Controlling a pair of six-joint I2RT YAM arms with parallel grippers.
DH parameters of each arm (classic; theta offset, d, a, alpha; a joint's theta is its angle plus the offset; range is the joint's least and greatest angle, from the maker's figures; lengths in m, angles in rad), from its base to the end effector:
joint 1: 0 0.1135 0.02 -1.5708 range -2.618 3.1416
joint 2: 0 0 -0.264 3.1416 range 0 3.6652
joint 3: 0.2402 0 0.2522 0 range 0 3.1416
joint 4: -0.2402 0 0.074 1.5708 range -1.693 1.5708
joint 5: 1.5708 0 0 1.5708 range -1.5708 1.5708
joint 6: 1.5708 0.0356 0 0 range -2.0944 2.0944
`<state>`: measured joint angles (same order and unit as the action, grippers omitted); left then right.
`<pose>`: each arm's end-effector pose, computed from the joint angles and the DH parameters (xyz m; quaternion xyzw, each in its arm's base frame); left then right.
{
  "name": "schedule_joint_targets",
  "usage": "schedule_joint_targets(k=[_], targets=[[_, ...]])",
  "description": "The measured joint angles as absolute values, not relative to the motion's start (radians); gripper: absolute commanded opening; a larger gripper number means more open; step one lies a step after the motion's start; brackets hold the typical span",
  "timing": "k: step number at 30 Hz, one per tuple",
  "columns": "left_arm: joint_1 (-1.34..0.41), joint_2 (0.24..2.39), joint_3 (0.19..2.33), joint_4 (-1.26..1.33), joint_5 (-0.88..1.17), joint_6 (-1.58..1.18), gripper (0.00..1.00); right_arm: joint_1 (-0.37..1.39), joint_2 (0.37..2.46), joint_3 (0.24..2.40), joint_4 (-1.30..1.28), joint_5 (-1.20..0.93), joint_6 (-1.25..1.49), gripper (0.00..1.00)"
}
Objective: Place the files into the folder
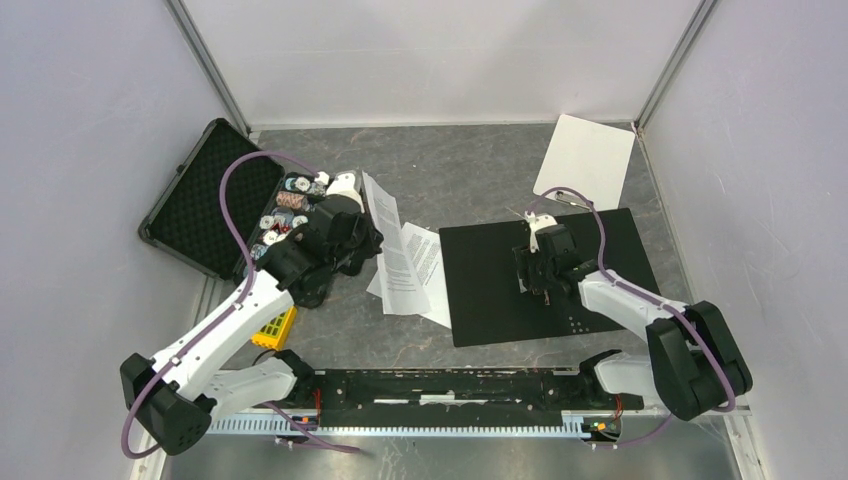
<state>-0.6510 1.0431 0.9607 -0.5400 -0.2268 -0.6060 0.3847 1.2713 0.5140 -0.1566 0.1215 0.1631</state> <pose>0.1834 -0.1296 0.3179 -0.0318 0.8849 -0.1853 0.4262 0.2131 0.0816 0.1545 -0.0850 0.9412 0.0318 0.3255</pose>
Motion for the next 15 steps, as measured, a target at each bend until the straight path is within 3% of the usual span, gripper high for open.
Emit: schedule_joint_targets(k=[15], targets=[[-0.639,1.045,1.074,-0.588,-0.224,-0.574,0.02,0.376,1.195,0.42,-0.015,-0.121,0.36,0.63]])
